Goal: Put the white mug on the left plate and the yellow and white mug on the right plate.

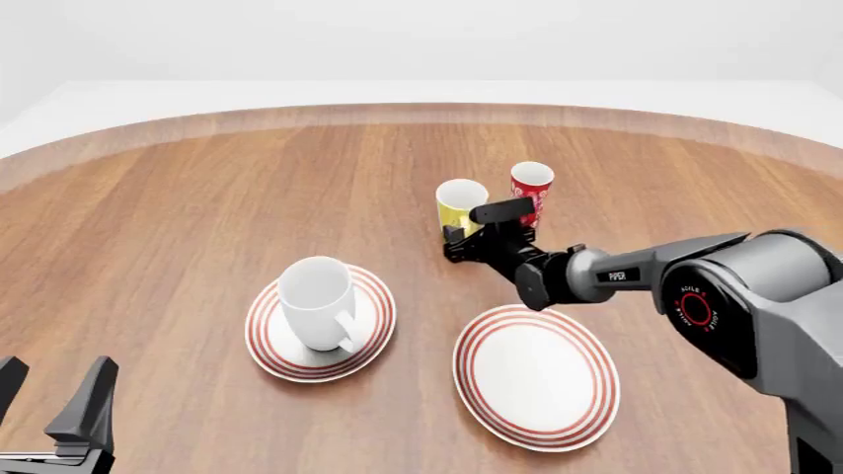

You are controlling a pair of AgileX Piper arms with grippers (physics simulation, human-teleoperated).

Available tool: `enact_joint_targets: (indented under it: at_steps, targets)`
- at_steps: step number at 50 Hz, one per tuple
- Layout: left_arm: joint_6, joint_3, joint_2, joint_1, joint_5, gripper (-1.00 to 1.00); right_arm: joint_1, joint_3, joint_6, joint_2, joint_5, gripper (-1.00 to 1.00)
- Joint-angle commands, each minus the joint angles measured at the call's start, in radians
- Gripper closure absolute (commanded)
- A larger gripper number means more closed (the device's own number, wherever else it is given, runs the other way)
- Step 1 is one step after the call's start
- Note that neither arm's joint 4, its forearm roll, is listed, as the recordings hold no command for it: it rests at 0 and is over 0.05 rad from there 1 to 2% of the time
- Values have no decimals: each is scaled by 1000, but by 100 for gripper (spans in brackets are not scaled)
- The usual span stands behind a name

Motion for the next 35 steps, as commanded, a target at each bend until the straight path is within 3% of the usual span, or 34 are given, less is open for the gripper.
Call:
enact_joint_targets:
  at_steps: [1,7,8,23,35]
  targets:
    - [0,0,0,0,0,-100,3,-21,-2,26,17,-100]
    - [0,0,0,0,0,-100,9,-28,-3,37,23,-100]
    - [0,0,0,0,0,-100,10,-30,-2,39,25,100]
    - [0,0,0,0,0,-100,6,8,-10,3,4,100]
    - [0,0,0,0,0,-100,12,82,-46,-80,-28,100]
